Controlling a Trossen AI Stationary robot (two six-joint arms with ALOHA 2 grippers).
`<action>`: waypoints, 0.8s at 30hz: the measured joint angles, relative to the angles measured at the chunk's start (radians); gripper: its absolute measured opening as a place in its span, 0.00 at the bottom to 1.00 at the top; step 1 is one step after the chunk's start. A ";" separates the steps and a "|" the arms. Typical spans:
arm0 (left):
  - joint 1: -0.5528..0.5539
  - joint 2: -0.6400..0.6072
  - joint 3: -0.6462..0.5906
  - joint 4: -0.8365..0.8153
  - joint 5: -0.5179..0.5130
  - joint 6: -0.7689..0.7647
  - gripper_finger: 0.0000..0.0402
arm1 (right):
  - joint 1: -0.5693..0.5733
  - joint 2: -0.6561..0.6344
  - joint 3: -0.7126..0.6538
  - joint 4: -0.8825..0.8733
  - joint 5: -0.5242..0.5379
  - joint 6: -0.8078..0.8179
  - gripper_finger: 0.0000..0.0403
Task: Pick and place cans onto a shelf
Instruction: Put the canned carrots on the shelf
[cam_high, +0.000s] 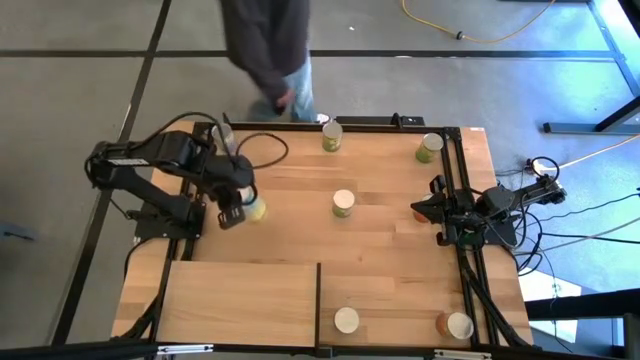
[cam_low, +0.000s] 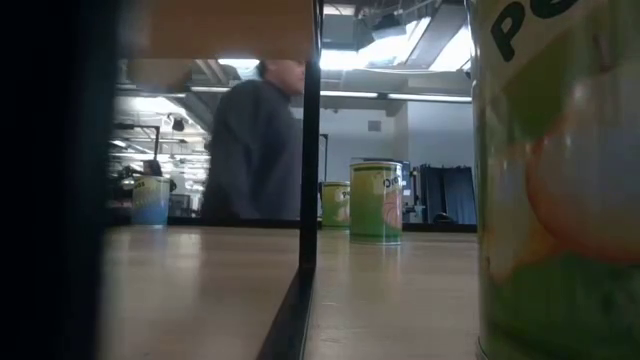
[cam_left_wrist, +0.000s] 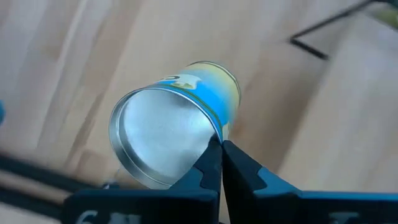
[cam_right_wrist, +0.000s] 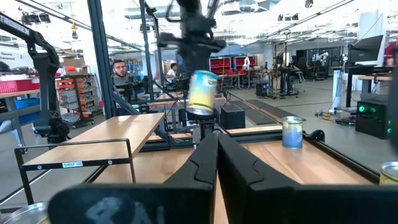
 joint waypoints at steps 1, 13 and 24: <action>-0.024 0.015 0.032 0.000 0.005 0.006 0.00 | 0.000 0.000 0.000 -0.002 0.001 0.000 0.04; -0.426 0.138 0.237 0.000 0.047 -0.051 0.00 | 0.000 0.000 0.000 -0.017 0.008 -0.003 0.04; -0.708 0.261 0.239 0.000 -0.053 -0.268 0.00 | 0.000 0.000 0.000 -0.018 0.069 0.030 0.04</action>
